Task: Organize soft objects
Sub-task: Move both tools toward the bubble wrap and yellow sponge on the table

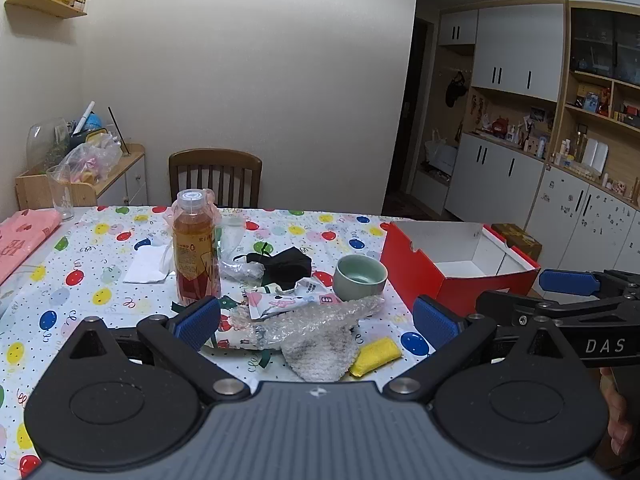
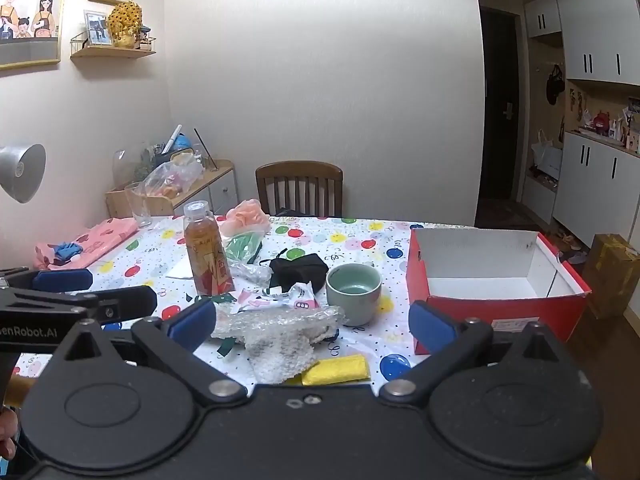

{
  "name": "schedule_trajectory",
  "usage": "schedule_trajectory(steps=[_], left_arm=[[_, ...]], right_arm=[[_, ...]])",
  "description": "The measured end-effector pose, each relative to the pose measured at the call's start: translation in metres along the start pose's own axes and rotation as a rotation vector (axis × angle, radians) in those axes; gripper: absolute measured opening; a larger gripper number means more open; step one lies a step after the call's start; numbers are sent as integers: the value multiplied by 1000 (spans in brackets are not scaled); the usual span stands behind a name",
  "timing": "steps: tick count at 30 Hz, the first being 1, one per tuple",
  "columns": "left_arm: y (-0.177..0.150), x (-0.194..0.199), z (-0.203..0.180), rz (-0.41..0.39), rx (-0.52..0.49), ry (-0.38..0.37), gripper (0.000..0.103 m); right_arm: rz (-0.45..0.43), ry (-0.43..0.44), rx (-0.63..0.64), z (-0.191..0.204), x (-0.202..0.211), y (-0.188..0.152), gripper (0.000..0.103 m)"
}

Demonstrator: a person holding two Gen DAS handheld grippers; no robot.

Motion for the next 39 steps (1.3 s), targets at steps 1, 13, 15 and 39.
schedule_trajectory(steps=[1, 13, 15, 39], left_arm=[[1, 1, 0, -2, 1, 0, 103], [3, -2, -2, -6, -8, 0, 103], [5, -3, -2, -9, -12, 3, 103], [10, -5, 1, -26, -30, 19, 103]], right_arm=[[0, 3, 0, 0, 0, 0, 103], [-6, 8, -1, -2, 1, 2, 103], [-11, 5, 3, -2, 1, 3, 103], [-15, 11, 10, 1, -6, 6, 103]])
Point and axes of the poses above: each gripper's, at about its wrist camera, not at the fingertips, and x roughly against the way its jaws point, z to its left, y to its top, the point moved 9 cm from there along -x, roughly the way its jaws point, and after that the axes turned 14 degrees about -y, right-handed, at the moved point
